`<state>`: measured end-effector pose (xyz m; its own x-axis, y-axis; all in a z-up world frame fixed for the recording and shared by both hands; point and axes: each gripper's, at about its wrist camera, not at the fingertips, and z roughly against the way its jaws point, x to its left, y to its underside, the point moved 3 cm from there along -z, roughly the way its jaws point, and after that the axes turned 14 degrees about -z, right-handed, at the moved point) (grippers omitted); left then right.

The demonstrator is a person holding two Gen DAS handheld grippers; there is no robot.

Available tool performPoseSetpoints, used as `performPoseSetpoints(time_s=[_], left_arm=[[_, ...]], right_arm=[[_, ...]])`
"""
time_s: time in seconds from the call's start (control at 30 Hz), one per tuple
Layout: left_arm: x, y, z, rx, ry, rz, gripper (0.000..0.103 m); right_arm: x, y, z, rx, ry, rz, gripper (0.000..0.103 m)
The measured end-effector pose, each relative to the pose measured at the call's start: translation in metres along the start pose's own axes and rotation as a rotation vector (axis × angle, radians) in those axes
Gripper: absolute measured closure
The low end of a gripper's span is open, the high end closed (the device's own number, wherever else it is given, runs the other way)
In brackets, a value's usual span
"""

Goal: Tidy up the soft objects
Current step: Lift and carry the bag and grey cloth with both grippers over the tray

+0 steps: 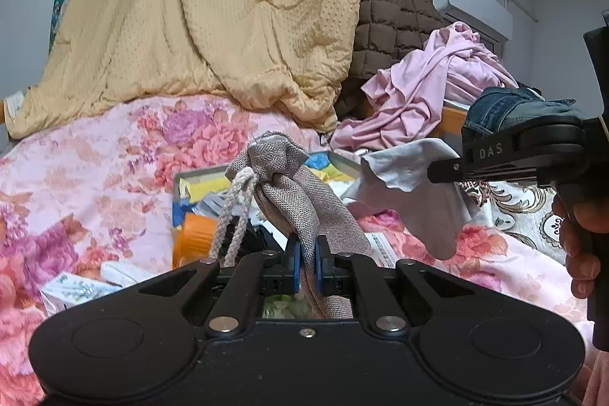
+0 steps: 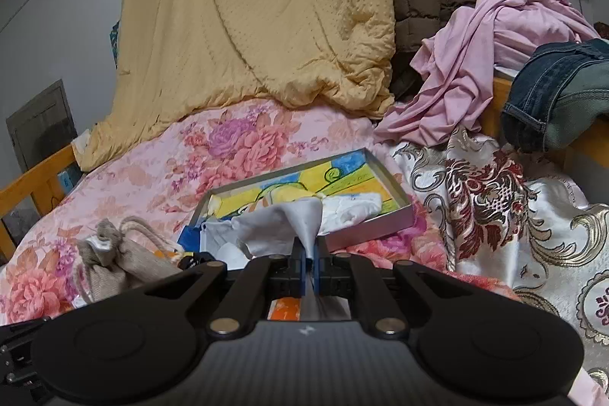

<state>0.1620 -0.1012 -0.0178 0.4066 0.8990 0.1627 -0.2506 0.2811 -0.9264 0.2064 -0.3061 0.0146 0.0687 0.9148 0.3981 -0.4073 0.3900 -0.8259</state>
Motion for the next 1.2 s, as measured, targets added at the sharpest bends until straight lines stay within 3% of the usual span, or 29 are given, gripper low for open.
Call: performPoseSetpoints(time_s=[0.23,0.67,1.0,1.2], left_arm=[[0.017,-0.021,-0.005,-0.033,-0.019,0.019,0.096],[0.087,-0.052,-0.062,-0.079,-0.107,0.065,0.096],[0.136,-0.044,-0.114,-0.05,-0.128,0.16,0.096],[0.152,-0.036,-0.15,-0.037,-0.084,0.174,0.096]], right_arm=[[0.001,-0.009,0.001,-0.055,-0.009,0.0,0.099],[0.02,-0.032,-0.032,-0.165,-0.06,0.035,0.099],[0.069,-0.029,-0.097,-0.144,-0.107,0.13,0.099],[0.096,-0.021,-0.134,-0.108,-0.132,0.162,0.099]])
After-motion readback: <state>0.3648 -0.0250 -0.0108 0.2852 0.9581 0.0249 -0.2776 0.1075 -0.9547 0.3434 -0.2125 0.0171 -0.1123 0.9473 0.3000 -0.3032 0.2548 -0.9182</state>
